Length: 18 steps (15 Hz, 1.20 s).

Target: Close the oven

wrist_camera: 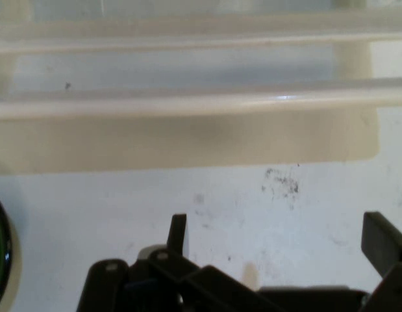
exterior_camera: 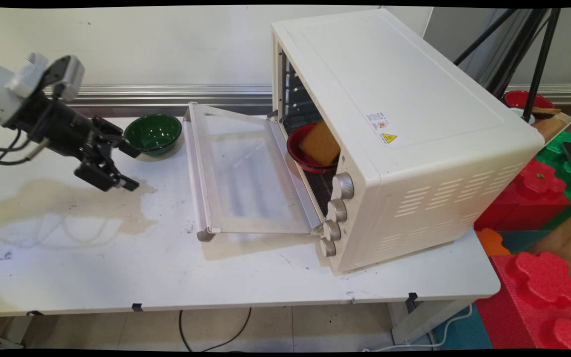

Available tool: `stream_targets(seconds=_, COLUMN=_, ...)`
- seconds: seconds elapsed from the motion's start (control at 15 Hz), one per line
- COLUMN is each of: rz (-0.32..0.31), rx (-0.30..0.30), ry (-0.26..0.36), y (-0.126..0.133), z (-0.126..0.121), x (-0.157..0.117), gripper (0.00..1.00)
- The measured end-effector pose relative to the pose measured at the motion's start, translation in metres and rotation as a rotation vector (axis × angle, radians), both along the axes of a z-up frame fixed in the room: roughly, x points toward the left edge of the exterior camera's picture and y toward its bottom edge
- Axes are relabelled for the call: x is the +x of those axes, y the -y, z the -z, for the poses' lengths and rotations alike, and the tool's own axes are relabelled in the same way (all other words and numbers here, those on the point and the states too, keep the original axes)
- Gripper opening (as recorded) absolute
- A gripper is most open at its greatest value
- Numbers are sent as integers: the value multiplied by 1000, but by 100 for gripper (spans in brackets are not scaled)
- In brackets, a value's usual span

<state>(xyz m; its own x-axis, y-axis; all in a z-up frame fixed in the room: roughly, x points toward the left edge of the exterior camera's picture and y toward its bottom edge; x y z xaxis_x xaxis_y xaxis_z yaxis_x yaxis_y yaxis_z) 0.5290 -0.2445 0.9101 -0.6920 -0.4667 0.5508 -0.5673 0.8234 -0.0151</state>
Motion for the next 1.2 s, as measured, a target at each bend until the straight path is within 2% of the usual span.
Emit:
stream_targets(seconds=0.67, rz=-36, rx=7, ry=5, y=16, z=50, x=-36, gripper=100)
stream_targets(seconds=0.73, rz=-37, rx=8, ry=5, y=18, z=55, x=-40, gripper=0)
stream_targets(seconds=1.2, rz=-48, rx=3, ry=-12, y=25, z=79, x=-57, gripper=0)
